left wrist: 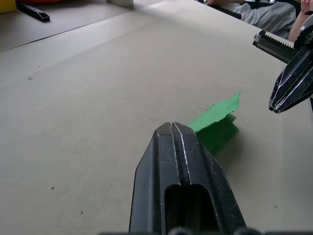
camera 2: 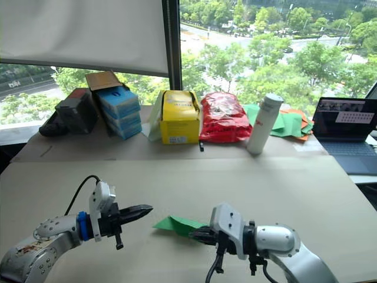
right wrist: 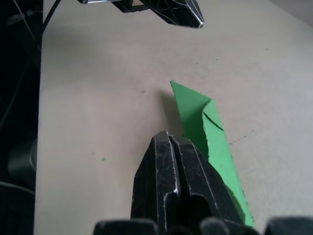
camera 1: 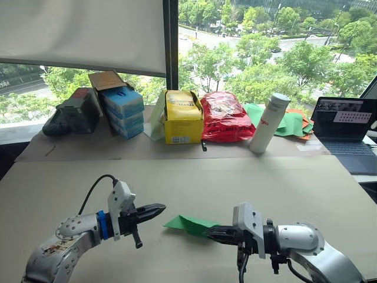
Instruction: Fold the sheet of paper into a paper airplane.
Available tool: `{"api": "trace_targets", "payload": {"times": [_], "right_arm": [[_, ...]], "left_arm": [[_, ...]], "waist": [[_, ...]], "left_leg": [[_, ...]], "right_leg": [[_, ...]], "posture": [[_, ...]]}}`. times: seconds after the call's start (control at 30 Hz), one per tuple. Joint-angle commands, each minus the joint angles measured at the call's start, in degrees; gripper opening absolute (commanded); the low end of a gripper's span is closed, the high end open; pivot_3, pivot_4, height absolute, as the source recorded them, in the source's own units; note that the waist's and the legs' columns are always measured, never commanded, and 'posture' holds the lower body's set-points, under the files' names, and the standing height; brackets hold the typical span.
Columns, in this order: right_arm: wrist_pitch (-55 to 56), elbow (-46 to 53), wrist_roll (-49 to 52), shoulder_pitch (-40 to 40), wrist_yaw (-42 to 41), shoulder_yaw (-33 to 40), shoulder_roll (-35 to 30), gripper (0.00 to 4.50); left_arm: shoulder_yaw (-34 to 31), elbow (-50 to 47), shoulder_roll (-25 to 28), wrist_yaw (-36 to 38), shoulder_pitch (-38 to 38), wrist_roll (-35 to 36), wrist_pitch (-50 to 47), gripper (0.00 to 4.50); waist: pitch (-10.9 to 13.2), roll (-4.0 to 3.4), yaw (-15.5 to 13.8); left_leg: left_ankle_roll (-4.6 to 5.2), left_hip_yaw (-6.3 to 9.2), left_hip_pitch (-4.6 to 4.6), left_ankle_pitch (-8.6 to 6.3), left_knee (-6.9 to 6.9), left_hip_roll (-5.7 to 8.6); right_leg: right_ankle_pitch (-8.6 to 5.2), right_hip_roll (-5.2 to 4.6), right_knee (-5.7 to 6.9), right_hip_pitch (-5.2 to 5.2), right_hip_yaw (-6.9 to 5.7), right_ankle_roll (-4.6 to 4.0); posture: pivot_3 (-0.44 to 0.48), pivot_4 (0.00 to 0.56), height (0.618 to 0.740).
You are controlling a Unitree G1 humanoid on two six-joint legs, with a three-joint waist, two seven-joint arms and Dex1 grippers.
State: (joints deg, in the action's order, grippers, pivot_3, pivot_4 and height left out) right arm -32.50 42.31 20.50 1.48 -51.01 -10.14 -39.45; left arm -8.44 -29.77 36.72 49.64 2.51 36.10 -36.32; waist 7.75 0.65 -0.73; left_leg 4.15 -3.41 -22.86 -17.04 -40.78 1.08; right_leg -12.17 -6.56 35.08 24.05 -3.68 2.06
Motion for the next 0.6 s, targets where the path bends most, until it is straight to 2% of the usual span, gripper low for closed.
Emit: {"api": "trace_targets", "payload": {"times": [0.03,0.07,0.1,0.13,0.17,0.3,0.47,0.5,0.6], "right_arm": [[2.8,1.4,-0.9,0.3,-0.8,-1.2,-1.6,0.01],[3.1,1.2,-1.1,0.4,-1.0,-2.0,-1.8,0.0],[3.5,0.9,-1.6,0.0,-0.6,-2.6,-1.5,0.28],[3.9,0.6,-2.0,-0.2,-0.2,-3.0,-1.2,0.59],[3.9,0.4,-1.6,-0.4,-0.3,-3.2,-1.1,0.92],[5.7,-3.4,-3.6,-2.0,0.4,-5.8,0.6,2.28],[5.9,-7.6,-3.7,-4.8,2.3,-6.4,4.3,3.94],[5.9,-8.4,-3.5,-5.3,2.4,-6.4,4.8,4.35],[5.4,-11.0,-3.6,-6.9,3.0,-6.0,6.2,4.48]], "left_arm": [[-1.5,-3.8,1.2,0.3,1.1,1.9,0.6,0.0],[-1.6,-4.1,1.4,0.3,1.5,2.0,0.7,0.54],[-1.9,-4.6,2.2,1.1,2.6,2.4,0.5,0.84],[-2.0,-5.0,2.9,1.6,3.4,2.8,0.3,1.08],[-2.0,-5.2,3.6,2.1,4.0,2.9,0.4,1.52],[-1.9,-5.0,7.0,4.8,6.2,2.4,1.5,2.85],[-1.0,-5.5,7.2,4.2,5.4,4.5,0.2,4.45],[-0.7,-5.6,7.2,4.1,5.2,4.7,-0.2,4.5],[-0.3,-5.9,7.3,3.4,4.2,4.9,-0.7,4.5]], "waist": [[0.0,0.0,0.0],[0.0,0.01,0.0],[0.0,0.01,0.0],[0.0,0.01,0.0],[0.0,0.0,0.0],[0.0,0.02,0.0],[0.1,0.01,-0.1],[0.1,0.01,-0.1],[0.1,0.01,-0.1]], "left_leg": [[0.0,0.0,0.04,0.0,-0.01,0.0],[0.0,0.0,0.1,0.0,0.0,0.01],[0.0,0.0,0.14,-0.01,0.0,0.0],[-0.01,0.0,0.14,-0.01,0.02,-0.01],[-0.01,-0.01,0.13,-0.01,0.03,-0.02],[-0.02,-0.01,0.11,0.0,0.03,-0.03],[-0.01,0.0,0.14,-0.01,0.02,0.01],[-0.01,-0.01,0.13,-0.01,0.02,0.02],[-0.02,-0.01,0.13,-0.01,0.02,0.02]], "right_leg": [[0.0,-0.01,0.0,0.02,0.0,0.0],[0.0,-0.02,-0.01,0.03,0.01,-0.01],[0.0,-0.02,-0.01,0.04,0.01,-0.01],[-0.01,-0.01,-0.01,0.06,0.01,-0.03],[-0.03,0.0,0.01,0.07,0.02,-0.05],[-0.04,0.01,0.01,0.06,0.01,-0.08],[-0.03,-0.01,0.0,0.08,0.0,-0.08],[-0.03,-0.01,0.0,0.09,0.0,-0.07],[-0.03,0.01,0.02,0.09,-0.01,-0.07]], "posture": [[0.0,0.15,0.74],[0.0,0.15,0.74],[0.0,0.15,0.74],[0.0,0.15,0.74],[0.0,0.15,0.74],[0.0,0.15,0.74],[0.0,0.15,0.74],[0.0,0.15,0.74],[0.0,0.15,0.74]]}}
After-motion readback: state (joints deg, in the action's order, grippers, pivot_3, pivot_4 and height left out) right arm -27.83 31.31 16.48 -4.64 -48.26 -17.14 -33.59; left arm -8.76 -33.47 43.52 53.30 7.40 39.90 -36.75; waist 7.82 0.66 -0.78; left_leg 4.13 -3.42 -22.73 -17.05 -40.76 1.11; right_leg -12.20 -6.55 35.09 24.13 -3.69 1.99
